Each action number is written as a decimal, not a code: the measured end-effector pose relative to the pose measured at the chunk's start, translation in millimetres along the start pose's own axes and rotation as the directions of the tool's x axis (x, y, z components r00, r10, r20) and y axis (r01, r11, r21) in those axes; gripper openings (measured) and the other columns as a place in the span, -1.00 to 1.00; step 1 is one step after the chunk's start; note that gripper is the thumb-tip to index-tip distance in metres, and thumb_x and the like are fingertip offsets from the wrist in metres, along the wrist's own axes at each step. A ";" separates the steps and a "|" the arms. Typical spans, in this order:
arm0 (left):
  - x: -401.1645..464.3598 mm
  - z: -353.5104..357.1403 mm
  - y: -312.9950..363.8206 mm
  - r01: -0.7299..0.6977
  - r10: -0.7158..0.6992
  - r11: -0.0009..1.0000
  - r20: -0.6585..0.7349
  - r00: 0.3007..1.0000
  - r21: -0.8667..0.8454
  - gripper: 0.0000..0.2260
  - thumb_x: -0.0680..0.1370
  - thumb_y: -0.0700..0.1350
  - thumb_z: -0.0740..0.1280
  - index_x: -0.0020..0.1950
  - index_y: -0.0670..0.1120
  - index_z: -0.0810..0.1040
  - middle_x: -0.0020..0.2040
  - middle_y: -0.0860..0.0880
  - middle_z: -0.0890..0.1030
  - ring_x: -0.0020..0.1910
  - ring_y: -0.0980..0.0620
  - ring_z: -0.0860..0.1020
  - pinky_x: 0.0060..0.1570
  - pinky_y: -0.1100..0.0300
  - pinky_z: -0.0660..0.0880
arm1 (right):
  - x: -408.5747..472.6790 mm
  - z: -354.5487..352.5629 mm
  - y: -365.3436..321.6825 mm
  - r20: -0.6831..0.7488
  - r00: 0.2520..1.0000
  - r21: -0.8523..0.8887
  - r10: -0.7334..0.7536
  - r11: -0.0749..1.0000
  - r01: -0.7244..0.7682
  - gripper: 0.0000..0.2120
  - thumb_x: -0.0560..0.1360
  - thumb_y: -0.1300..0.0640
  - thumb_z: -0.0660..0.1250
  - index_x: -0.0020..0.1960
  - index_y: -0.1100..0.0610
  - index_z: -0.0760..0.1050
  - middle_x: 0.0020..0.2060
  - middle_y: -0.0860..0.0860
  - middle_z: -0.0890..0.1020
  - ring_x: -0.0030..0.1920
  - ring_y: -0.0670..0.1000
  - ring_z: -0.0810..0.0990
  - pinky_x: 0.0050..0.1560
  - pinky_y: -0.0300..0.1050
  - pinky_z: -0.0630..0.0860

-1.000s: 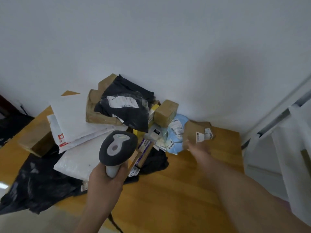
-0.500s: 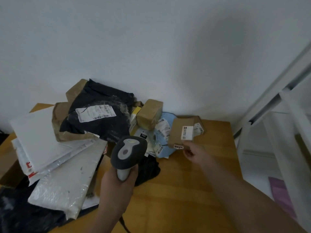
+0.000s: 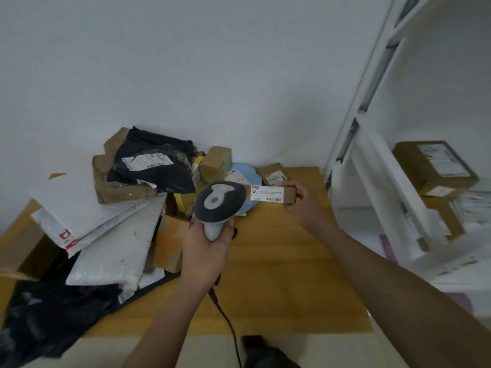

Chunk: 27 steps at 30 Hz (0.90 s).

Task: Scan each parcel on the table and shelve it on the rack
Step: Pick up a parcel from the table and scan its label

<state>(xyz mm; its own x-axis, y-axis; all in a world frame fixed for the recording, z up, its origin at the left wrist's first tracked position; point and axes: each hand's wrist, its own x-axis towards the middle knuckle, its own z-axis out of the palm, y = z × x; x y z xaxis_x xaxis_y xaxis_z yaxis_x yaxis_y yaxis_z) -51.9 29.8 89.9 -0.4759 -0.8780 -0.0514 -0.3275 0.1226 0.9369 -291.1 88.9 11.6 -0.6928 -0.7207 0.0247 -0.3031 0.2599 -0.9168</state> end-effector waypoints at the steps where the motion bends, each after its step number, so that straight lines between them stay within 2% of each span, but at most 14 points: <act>1: -12.5 0.0 0.1 -0.004 0.004 1.000 0.012 1.000 -0.004 -0.75 0.60 -0.10 0.33 -0.24 -0.17 0.46 -0.45 -0.08 0.48 -0.50 0.03 0.42 -0.49 0.27 0.35 | -16.5 -5.0 -2.7 -0.035 0.995 -0.101 -0.098 0.991 0.094 -0.63 0.42 0.38 0.39 0.14 0.05 0.53 0.12 0.05 0.49 0.11 -0.03 0.49 0.08 -0.18 0.53; 3: -36.1 1.3 0.6 -0.024 0.025 1.000 0.027 0.999 -0.004 -0.75 0.60 -0.09 0.33 -0.24 -0.17 0.46 -0.43 -0.08 0.49 -0.50 0.07 0.43 -0.46 0.29 0.36 | -48.3 -14.3 -2.4 -0.091 0.952 -0.295 -0.291 0.921 0.254 -0.64 0.39 0.36 0.42 0.12 0.08 0.53 0.09 0.04 0.47 0.11 0.02 0.44 0.06 -0.13 0.51; 5: -57.9 2.1 4.6 -0.035 0.036 0.999 0.034 0.999 -0.018 -0.74 0.60 -0.10 0.33 -0.26 -0.16 0.46 -0.45 -0.08 0.49 -0.53 0.12 0.43 -0.49 0.31 0.38 | -77.0 -25.2 -0.6 -0.113 0.889 -0.459 -0.444 0.817 0.350 -0.61 0.34 0.37 0.47 0.09 0.10 0.51 0.06 0.06 0.47 0.09 0.06 0.39 0.00 -0.05 0.51; 8: -83.4 4.5 12.9 -0.012 0.015 0.999 0.056 0.998 -0.049 -0.75 0.60 -0.12 0.33 -0.25 -0.17 0.45 -0.47 -0.12 0.47 -0.59 0.13 0.40 -0.55 0.31 0.37 | -107.1 -46.7 2.2 -0.105 0.775 -0.622 -0.623 0.650 0.437 -0.59 0.31 0.34 0.53 0.04 0.09 0.46 0.03 0.10 0.51 0.06 0.07 0.37 -0.02 -0.12 0.46; 11: -105.7 6.4 22.1 -0.003 0.008 0.996 0.061 0.998 -0.091 -0.78 0.59 -0.13 0.34 -0.18 -0.21 0.45 -0.45 -0.13 0.48 -0.60 0.14 0.41 -0.57 0.33 0.37 | -131.5 -67.1 -0.6 -0.088 0.671 -0.702 -0.737 0.524 0.483 -0.63 0.33 0.28 0.52 0.01 0.08 0.42 -0.01 0.13 0.57 0.02 0.10 0.40 -0.03 -0.09 0.43; 14: -120.4 9.2 29.2 0.017 -0.008 0.993 0.080 0.997 -0.115 -0.81 0.59 -0.13 0.35 -0.12 -0.23 0.47 -0.42 -0.13 0.49 -0.60 0.16 0.42 -0.57 0.32 0.38 | -145.9 -80.6 -1.5 -0.031 0.585 -0.755 -0.811 0.403 0.518 -0.76 0.44 0.15 0.43 -0.01 0.05 0.39 -0.05 0.12 0.59 -0.02 0.11 0.39 -0.02 -0.07 0.35; 17: -126.2 10.8 35.1 0.047 -0.033 0.992 0.127 0.991 -0.113 -0.82 0.58 -0.13 0.36 -0.11 -0.21 0.47 -0.41 -0.11 0.48 -0.60 0.17 0.41 -0.57 0.32 0.39 | -147.0 -83.5 0.8 0.029 0.551 -0.780 -0.834 0.326 0.534 -0.65 0.35 0.18 0.54 -0.03 0.03 0.40 -0.01 0.04 0.50 -0.04 0.10 0.37 -0.01 -0.07 0.30; 22: -128.0 18.8 39.9 0.073 -0.060 0.994 0.163 0.985 -0.078 -0.77 0.58 -0.12 0.36 -0.20 -0.21 0.45 -0.49 -0.07 0.47 -0.61 0.15 0.40 -0.56 0.32 0.38 | -136.6 -80.5 0.0 0.070 0.571 -0.785 -0.818 0.308 0.537 -0.55 0.24 0.20 0.60 -0.04 0.02 0.40 0.02 0.02 0.42 -0.02 0.09 0.36 -0.02 -0.07 0.32; 25: -122.8 25.9 40.6 0.138 -0.123 0.977 0.097 0.988 -0.164 -0.81 0.57 -0.10 0.38 -0.07 -0.22 0.49 -0.33 -0.14 0.53 -0.57 0.10 0.42 -0.55 0.31 0.41 | -132.2 -73.5 -1.9 -0.036 0.622 -0.737 -0.782 0.441 0.512 -0.60 0.29 0.17 0.58 -0.04 -0.03 0.42 0.03 0.04 0.45 0.01 0.11 0.40 0.02 -0.07 0.28; 27: -116.5 29.6 38.0 0.162 -0.163 0.965 0.009 0.987 -0.208 -0.78 0.55 -0.08 0.41 0.04 -0.21 0.52 -0.23 -0.15 0.55 -0.51 0.04 0.45 -0.54 0.31 0.43 | -133.7 -67.6 -4.1 -0.126 0.655 -0.665 -0.745 0.553 0.501 -0.72 0.39 0.11 0.52 -0.03 -0.06 0.46 0.07 0.07 0.47 0.05 0.13 0.41 0.08 -0.04 0.30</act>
<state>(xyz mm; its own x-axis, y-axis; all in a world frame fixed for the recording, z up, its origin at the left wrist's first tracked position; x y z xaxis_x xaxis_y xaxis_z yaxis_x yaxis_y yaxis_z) -33.1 150.4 121.2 -0.4232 -0.8821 -0.2068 -0.2231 -0.1197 0.9674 -241.5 227.6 39.0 -0.3106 -0.5850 0.7492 -0.9503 0.2104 -0.2297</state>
